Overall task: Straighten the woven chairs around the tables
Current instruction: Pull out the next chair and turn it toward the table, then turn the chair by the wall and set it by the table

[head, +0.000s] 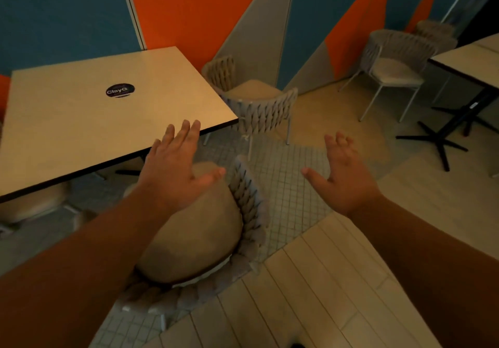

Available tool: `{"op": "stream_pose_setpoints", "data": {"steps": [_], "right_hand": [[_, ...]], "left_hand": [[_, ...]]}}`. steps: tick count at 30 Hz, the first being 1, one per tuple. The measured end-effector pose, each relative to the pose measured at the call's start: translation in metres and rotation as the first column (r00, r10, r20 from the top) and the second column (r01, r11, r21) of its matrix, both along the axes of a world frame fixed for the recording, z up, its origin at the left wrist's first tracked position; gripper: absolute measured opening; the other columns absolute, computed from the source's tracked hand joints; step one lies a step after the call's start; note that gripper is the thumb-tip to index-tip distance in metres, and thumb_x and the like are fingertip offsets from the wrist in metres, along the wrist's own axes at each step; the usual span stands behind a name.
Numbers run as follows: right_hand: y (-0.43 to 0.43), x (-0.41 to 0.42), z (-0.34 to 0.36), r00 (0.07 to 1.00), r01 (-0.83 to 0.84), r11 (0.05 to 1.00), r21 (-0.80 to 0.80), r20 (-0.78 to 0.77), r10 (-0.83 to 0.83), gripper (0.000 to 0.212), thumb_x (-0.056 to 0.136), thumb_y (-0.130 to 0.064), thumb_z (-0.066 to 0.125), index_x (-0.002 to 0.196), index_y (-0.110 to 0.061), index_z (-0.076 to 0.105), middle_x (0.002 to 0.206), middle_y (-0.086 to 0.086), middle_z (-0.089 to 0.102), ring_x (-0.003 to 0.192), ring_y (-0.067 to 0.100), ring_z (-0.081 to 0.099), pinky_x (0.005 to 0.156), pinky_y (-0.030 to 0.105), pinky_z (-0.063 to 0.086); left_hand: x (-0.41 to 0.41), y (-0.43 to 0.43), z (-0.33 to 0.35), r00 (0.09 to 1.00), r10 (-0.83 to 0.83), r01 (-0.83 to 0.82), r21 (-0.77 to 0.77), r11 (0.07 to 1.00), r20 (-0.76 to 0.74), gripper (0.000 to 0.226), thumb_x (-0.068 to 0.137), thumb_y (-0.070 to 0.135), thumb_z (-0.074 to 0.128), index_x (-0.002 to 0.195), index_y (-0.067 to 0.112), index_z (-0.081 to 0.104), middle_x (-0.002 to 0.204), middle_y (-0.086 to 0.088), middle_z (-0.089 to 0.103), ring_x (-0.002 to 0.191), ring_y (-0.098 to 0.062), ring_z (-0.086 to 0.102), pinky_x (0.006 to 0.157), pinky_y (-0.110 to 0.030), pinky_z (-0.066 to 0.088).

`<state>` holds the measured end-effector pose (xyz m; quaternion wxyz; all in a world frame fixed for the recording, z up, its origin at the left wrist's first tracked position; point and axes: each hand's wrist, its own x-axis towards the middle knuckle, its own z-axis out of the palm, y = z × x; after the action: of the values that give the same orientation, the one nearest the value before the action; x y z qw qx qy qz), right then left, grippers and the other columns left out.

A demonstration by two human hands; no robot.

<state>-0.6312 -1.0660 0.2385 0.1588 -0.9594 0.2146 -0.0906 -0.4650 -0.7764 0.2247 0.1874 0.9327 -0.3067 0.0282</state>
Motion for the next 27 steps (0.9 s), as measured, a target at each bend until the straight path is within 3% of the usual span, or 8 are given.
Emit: {"op": "stream_pose_setpoints", "data": {"steps": [3,7,12,20,27], "right_hand": [[-0.037,0.004,0.007,0.997,-0.076,0.994,0.077,-0.023,0.078,0.092,0.094,-0.065,0.051,0.162,-0.018,0.010,0.171,0.009,0.004,0.157,0.026,0.000,0.124,0.043,0.009],[-0.075,0.015,0.016,0.971,-0.227,0.970,0.091,-0.055,0.233,0.095,0.092,-0.063,0.054,0.163,-0.020,0.009,0.171,0.008,0.002,0.157,0.025,-0.003,0.124,0.041,0.003],[-0.132,0.052,0.016,0.949,-0.305,0.949,0.075,-0.056,0.310,0.092,0.094,-0.061,0.054,0.163,-0.017,0.011,0.170,0.013,0.006,0.157,0.028,0.001,0.126,0.042,0.005],[-0.228,0.143,-0.009,0.922,-0.368,0.927,0.074,-0.099,0.374,0.094,0.094,-0.063,0.054,0.162,-0.016,0.010,0.170,0.013,0.008,0.157,0.029,0.003,0.126,0.043,0.007],[-0.333,0.216,-0.010,0.936,-0.310,0.941,0.135,-0.130,0.327,0.092,0.092,-0.060,0.058,0.162,-0.022,0.013,0.170,0.011,0.012,0.156,0.027,0.006,0.125,0.041,0.007]], "left_hand": [[-0.013,-0.045,0.004,0.994,0.083,-0.085,-0.022,0.996,-0.069,0.107,0.078,0.084,0.035,0.161,0.027,-0.002,0.169,-0.002,0.003,0.155,-0.026,0.002,0.124,-0.051,0.013],[-0.021,-0.096,0.007,0.988,0.148,-0.147,0.028,0.989,-0.049,0.100,0.085,0.080,0.041,0.161,0.030,0.000,0.169,0.002,0.002,0.155,-0.024,0.001,0.121,-0.053,0.013],[0.003,-0.141,0.005,0.984,0.173,-0.171,0.060,0.983,-0.032,0.098,0.087,0.079,0.040,0.160,0.029,-0.002,0.169,0.001,0.001,0.155,-0.025,0.000,0.124,-0.051,0.013],[0.095,-0.225,-0.013,0.980,0.185,-0.177,0.119,0.977,-0.066,0.099,0.086,0.077,0.044,0.160,0.031,-0.004,0.169,0.003,0.001,0.155,-0.024,0.001,0.124,-0.050,0.014],[0.166,-0.309,-0.014,0.968,0.234,-0.215,0.175,0.961,-0.094,0.097,0.088,0.073,0.047,0.159,0.032,-0.005,0.169,0.003,0.002,0.155,-0.024,0.001,0.123,-0.048,0.014]]}}
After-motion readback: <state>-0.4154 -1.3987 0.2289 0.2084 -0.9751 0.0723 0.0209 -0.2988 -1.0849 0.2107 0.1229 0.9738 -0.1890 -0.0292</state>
